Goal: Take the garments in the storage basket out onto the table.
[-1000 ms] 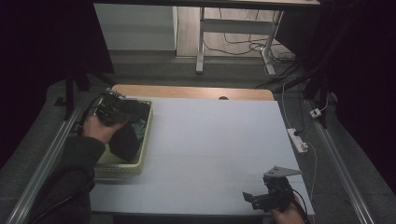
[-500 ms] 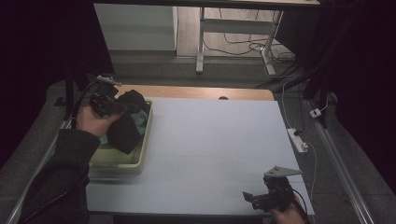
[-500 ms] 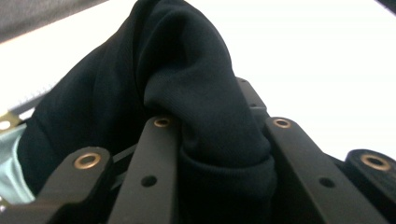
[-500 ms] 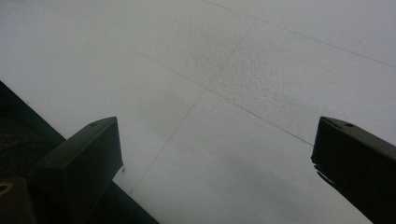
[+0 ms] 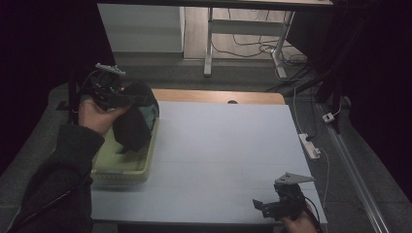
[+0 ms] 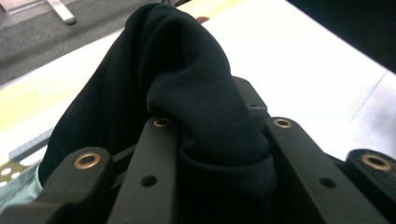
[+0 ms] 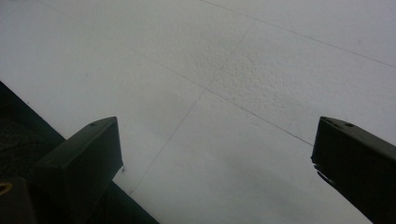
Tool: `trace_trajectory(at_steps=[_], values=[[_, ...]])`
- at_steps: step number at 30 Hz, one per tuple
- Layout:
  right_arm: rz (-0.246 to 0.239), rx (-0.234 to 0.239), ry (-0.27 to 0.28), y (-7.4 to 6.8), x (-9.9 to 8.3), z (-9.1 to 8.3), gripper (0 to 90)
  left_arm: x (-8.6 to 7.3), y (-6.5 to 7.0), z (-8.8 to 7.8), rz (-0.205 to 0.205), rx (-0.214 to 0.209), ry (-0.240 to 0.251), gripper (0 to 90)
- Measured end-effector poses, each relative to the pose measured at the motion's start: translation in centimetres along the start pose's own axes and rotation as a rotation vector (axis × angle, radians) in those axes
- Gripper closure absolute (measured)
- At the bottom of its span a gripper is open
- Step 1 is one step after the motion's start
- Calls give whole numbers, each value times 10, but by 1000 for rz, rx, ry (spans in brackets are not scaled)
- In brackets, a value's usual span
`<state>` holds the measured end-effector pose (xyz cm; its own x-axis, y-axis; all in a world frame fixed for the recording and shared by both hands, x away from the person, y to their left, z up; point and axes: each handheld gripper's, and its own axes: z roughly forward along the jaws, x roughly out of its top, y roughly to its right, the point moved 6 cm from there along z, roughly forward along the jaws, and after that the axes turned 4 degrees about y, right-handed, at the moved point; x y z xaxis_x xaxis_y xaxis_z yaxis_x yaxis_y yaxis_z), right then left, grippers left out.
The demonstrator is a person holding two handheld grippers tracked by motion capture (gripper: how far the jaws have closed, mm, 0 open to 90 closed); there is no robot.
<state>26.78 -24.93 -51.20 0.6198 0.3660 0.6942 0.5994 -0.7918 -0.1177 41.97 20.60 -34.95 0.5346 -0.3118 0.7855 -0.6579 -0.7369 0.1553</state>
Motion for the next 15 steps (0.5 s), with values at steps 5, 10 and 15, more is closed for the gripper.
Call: trace_trajectory(at_steps=[5,10,15], values=[[1,0,2,0,0,0,16,13,8,-4,14,-21,22,751],[2,1,2,0,0,0,16,28,18,-8,37,-42,44,751],[2,3,6,0,0,0,16,45,29,-11,57,-70,72,751]])
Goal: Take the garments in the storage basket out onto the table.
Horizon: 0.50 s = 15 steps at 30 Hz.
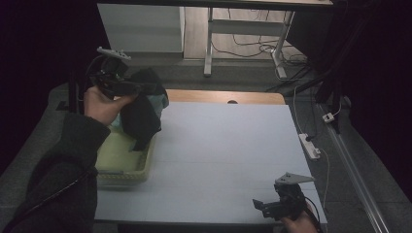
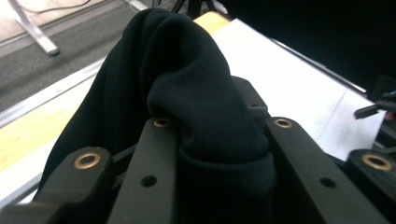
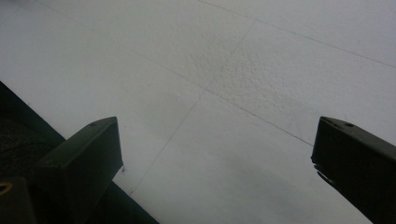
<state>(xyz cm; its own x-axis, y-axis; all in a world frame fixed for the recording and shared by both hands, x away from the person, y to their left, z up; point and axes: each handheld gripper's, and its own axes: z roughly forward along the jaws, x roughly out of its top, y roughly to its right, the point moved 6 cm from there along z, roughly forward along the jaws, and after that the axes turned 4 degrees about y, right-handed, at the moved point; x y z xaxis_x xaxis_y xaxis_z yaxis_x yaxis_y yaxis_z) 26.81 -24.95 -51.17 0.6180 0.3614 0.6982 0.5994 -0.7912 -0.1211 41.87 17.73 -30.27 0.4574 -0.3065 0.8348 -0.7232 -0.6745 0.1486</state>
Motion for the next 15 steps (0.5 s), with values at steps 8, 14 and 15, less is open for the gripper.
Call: trace_trajectory(at_steps=[8,14,15], values=[[2,2,2,0,0,0,16,29,18,2,34,-46,36,750],[7,4,6,0,0,-1,16,49,31,7,43,-96,62,751],[7,5,4,0,0,-1,15,53,33,8,44,-104,68,750]])
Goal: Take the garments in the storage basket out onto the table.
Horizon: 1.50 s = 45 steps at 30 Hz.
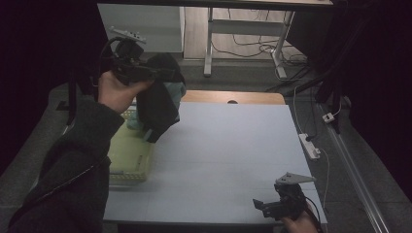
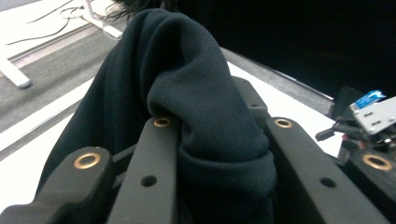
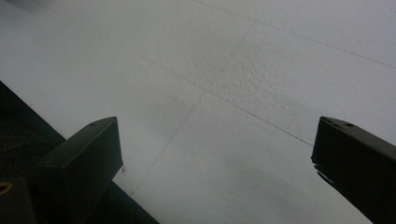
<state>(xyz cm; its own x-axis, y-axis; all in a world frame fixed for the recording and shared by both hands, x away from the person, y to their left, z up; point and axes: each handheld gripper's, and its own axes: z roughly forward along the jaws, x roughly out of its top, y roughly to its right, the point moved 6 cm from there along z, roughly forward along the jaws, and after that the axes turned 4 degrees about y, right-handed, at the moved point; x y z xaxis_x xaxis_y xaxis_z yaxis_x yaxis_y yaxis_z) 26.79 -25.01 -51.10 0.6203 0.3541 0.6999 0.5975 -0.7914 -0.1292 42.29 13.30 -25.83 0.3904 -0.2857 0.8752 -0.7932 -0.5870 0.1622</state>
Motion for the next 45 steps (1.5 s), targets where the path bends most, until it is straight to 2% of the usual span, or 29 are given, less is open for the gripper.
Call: trace_trajectory(at_steps=[11,16,21,27,34,45], values=[[14,5,10,1,0,-1,16,29,25,21,46,-61,21,750],[16,7,16,2,0,-2,16,34,33,32,54,-77,21,749],[20,8,20,2,0,-2,16,39,40,40,50,-110,36,748],[19,6,23,2,0,-3,16,42,50,50,67,-133,29,748],[16,8,23,2,0,-3,16,24,49,72,94,-104,-41,745],[11,4,19,1,0,-2,16,-18,37,103,79,-79,-114,743]])
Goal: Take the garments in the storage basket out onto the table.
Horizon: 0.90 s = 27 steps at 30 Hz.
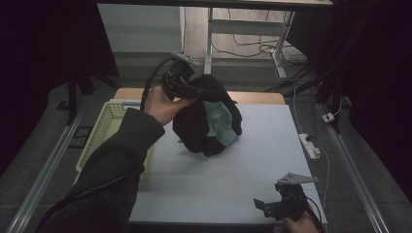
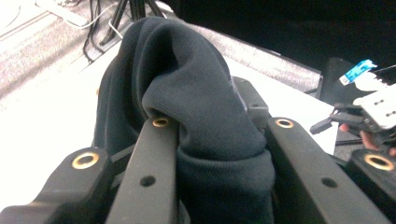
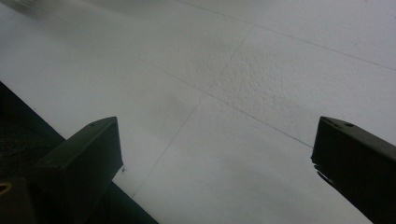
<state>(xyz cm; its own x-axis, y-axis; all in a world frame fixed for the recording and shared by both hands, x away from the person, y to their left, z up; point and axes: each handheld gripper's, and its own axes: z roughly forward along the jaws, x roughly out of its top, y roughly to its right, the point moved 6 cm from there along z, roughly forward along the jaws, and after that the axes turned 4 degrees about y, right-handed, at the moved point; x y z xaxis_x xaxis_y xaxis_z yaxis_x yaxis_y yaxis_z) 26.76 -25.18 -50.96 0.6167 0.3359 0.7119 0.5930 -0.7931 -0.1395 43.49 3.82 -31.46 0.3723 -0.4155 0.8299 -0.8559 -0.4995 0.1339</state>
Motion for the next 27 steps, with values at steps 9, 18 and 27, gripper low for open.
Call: trace_trajectory(at_steps=[9,18,27], values=[[-5,3,-3,0,0,0,16,-39,-11,31,-48,-11,-46,737],[-10,1,-8,-1,0,1,16,-77,-17,61,-107,-38,-73,732],[-17,1,-12,-2,-1,1,16,-112,-11,94,-83,-42,-135,716]])
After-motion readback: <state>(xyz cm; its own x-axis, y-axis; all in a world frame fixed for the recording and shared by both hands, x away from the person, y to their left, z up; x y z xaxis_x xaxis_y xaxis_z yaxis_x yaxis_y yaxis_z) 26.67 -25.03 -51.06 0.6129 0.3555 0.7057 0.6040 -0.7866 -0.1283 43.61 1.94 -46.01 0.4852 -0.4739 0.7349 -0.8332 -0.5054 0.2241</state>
